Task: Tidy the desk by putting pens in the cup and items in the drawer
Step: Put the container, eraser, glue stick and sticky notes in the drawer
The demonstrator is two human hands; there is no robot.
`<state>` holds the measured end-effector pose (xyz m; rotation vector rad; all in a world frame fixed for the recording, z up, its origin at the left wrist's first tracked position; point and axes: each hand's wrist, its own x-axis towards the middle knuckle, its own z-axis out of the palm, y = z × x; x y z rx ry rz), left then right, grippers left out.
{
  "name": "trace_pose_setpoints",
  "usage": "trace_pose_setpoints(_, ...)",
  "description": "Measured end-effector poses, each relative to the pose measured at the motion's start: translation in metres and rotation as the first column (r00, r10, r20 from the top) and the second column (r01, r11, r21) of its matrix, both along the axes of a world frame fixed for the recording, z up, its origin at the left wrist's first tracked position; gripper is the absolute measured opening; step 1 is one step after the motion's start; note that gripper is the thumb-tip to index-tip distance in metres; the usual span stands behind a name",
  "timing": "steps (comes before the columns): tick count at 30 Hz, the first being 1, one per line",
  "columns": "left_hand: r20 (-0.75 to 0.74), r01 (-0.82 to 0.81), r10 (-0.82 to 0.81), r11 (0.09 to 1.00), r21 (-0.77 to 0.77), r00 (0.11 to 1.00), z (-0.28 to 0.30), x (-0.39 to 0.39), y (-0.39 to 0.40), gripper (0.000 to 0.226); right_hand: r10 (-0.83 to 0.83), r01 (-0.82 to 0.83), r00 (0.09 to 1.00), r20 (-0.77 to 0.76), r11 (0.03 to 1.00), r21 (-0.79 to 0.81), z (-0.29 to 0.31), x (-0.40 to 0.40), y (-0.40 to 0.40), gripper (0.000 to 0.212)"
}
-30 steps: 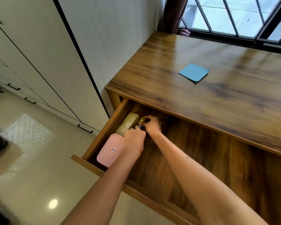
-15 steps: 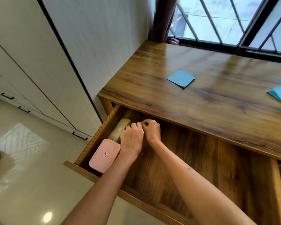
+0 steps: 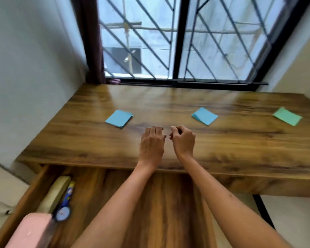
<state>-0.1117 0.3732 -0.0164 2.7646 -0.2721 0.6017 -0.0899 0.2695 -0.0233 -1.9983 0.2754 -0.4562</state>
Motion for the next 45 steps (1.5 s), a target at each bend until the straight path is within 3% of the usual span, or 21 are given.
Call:
trace_pose_setpoints(8,-0.091,0.247,-0.270,0.946,-0.208,0.958,0.007,0.061,-0.184,0.038,-0.247,0.243,0.969,-0.026,0.964,-0.106,0.007,0.046,-0.211,0.018)
trace_pose_setpoints(11,-0.066,0.297,-0.312,0.939,-0.172,0.948,0.001,0.087,-0.249,0.036,-0.324,0.301,0.942,-0.081,0.928,-0.220,-0.001,0.067,-0.291,0.036)
trace_pose_setpoints(14,-0.084,0.218,-0.227,0.971,-0.100,0.970,-0.007,0.125,-0.285,0.028,-0.445,0.366,0.874,-0.193,0.867,-0.338,-0.012,0.091,-0.366,0.053)
trace_pose_setpoints(19,-0.276,-0.120,0.123,0.992,0.029,0.953,-0.040,0.189,-0.285,0.033,-0.578,0.493,0.743,-0.337,0.813,-0.309,-0.030,0.132,-0.455,0.060)
trace_pose_setpoints(22,-0.387,-0.291,0.259,0.957,-0.024,0.885,-0.046,0.201,-0.284,0.036,-0.640,0.531,0.683,-0.354,0.767,-0.362,-0.041,0.152,-0.475,0.060)
trace_pose_setpoints(24,-0.423,-0.356,0.322,0.935,-0.002,0.847,-0.049,0.204,-0.286,0.044,-0.669,0.549,0.661,-0.341,0.740,-0.388,-0.044,0.163,-0.481,0.057)
trace_pose_setpoints(28,-0.489,-0.437,0.398,0.899,0.038,0.776,-0.049,0.207,-0.291,0.037,-0.730,0.597,0.568,-0.380,0.683,-0.420,-0.037,0.177,-0.490,0.062)
trace_pose_setpoints(31,-0.508,-0.457,0.397,0.889,0.007,0.764,-0.042,0.212,-0.289,0.026,-0.728,0.658,0.527,-0.439,0.676,-0.331,-0.032,0.188,-0.496,0.076)
trace_pose_setpoints(34,-0.547,-0.465,0.389,0.885,-0.001,0.741,-0.033,0.216,-0.283,0.037,-0.734,0.741,0.435,-0.521,0.621,-0.256,-0.030,0.198,-0.506,0.070)
trace_pose_setpoints(37,-0.636,-0.496,0.384,0.868,0.003,0.669,-0.024,0.218,-0.277,0.069,-0.630,0.753,0.484,-0.607,0.654,-0.079,-0.048,0.212,-0.528,0.063)
trace_pose_setpoints(40,-0.686,-0.538,0.399,0.843,0.012,0.609,-0.026,0.219,-0.274,0.080,-0.634,0.784,0.493,-0.595,0.620,-0.011,-0.090,0.237,-0.559,0.044)
trace_pose_setpoints(42,-0.691,-0.566,0.373,0.822,-0.063,0.619,-0.030,0.218,-0.271,0.073,-0.639,0.783,0.508,-0.578,0.622,0.000,-0.066,0.216,-0.529,0.035)
trace_pose_setpoints(45,-0.673,-0.575,0.318,0.794,-0.196,0.668,-0.034,0.209,-0.269,0.051,-0.616,0.717,0.612,-0.496,0.697,0.019,-0.037,0.193,-0.492,0.031)
